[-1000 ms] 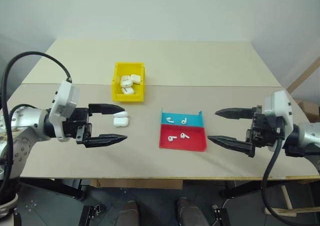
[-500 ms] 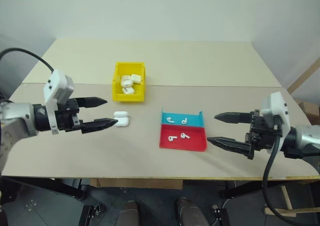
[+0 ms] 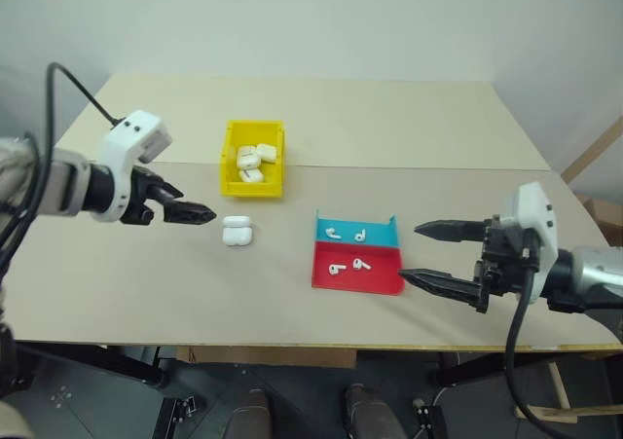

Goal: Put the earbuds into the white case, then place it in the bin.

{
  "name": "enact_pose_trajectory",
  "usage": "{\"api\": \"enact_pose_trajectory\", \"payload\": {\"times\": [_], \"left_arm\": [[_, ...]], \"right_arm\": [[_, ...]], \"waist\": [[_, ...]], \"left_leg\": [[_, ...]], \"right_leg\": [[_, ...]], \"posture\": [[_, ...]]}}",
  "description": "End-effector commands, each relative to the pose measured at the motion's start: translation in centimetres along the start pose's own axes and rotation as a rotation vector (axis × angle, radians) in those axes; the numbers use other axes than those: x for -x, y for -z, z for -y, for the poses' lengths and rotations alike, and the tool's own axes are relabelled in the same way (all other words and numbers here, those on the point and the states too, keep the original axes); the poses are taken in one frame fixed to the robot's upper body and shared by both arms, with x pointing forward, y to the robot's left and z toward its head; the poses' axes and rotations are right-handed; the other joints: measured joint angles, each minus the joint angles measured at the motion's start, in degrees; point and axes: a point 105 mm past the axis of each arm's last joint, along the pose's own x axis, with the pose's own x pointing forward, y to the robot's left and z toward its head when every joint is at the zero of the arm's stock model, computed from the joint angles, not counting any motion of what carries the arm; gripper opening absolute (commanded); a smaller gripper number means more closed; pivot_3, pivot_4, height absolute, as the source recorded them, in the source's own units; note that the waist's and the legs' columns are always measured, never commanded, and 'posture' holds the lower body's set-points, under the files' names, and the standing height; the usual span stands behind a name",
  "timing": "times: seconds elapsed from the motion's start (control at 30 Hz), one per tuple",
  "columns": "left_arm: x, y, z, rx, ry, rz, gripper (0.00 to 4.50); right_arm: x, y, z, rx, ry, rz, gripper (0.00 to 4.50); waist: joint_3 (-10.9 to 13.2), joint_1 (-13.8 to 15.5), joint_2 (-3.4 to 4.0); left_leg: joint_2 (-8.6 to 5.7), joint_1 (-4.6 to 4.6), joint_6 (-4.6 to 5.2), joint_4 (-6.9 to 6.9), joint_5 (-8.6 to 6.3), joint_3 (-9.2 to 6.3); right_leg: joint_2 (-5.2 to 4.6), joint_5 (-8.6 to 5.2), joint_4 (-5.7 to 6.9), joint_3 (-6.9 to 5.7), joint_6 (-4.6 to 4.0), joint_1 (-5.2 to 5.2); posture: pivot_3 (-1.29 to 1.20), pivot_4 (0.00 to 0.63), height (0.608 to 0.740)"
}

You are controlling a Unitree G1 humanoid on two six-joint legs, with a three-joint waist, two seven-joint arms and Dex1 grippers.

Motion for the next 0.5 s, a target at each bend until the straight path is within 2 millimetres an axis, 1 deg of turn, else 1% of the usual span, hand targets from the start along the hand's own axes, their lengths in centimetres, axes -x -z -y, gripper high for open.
{"api": "enact_pose_trajectory", "payload": {"times": [0.03, 0.17, 0.23, 0.3, 0.37, 0.43, 0.5], "left_arm": [[-0.7, -0.5, -0.4, 0.053, -0.028, -0.047, 4.5], [-1.8, -1.3, -0.4, 0.108, -0.011, -0.066, 4.5], [-3.0, -0.9, -0.3, 0.122, -0.032, -0.166, 4.5], [-3.3, -0.9, -0.4, 0.105, -0.076, -0.2, 4.5], [-3.4, -0.9, 0.0, 0.114, -0.066, -0.241, 4.5], [-3.9, -0.9, 0.2, 0.164, -0.066, -0.304, 4.5], [-4.3, -1.1, 0.5, 0.178, -0.078, -0.343, 4.5]], "right_arm": [[-0.2, -0.8, -0.3, 0.047, 0.015, 0.029, 4.48], [-0.3, -0.7, -0.4, 0.049, 0.023, 0.031, 4.48], [-0.3, -0.8, -0.4, 0.06, 0.025, 0.028, 4.48], [-0.3, -0.9, -0.5, 0.059, 0.021, 0.031, 4.48], [-0.3, -0.9, -0.5, 0.056, 0.017, 0.029, 4.48], [-0.3, -0.8, -0.5, 0.055, 0.012, 0.022, 4.48], [-0.2, -0.8, -0.5, 0.055, 0.006, 0.021, 4.48]], "waist": [[0.0, -0.07, 0.0], [0.0, -0.38, 0.0], [0.01, -0.31, -0.02], [0.01, -0.27, -0.03], [0.02, -0.29, -0.04], [0.03, -0.23, -0.05], [0.03, -0.15, -0.06]], "left_leg": [[0.0, -0.01, 0.0, 0.0, 0.0, -0.01], [0.01, -0.07, 0.0, -0.01, 0.0, -0.02], [0.01, -0.07, 0.01, 0.0, 0.0, -0.03], [-0.02, -0.07, 0.01, 0.01, 0.0, -0.06], [-0.02, -0.07, 0.0, 0.01, 0.0, -0.05], [-0.02, -0.08, 0.0, 0.01, 0.0, -0.07], [-0.03, -0.09, 0.0, 0.02, 0.0, -0.09]], "right_leg": [[0.0, 0.0, 0.0, 0.0, 0.0, -0.01], [0.01, 0.11, 0.04, 0.0, -0.2, -0.11], [0.01, 0.13, 0.07, 0.0, -0.25, -0.11], [0.0, 0.12, 0.06, -0.02, -0.22, -0.07], [-0.02, 0.12, 0.07, 0.0, -0.21, -0.08], [-0.01, 0.11, 0.08, -0.01, -0.21, -0.1], [-0.01, 0.11, 0.1, -0.02, -0.21, -0.09]], "posture": [[0.0, 0.15, 0.74], [0.0, 0.15, 0.74], [0.0, 0.15, 0.74], [0.0, 0.15, 0.74], [0.0, 0.15, 0.74], [0.0, 0.15, 0.74], [0.0, 0.15, 0.74]]}}
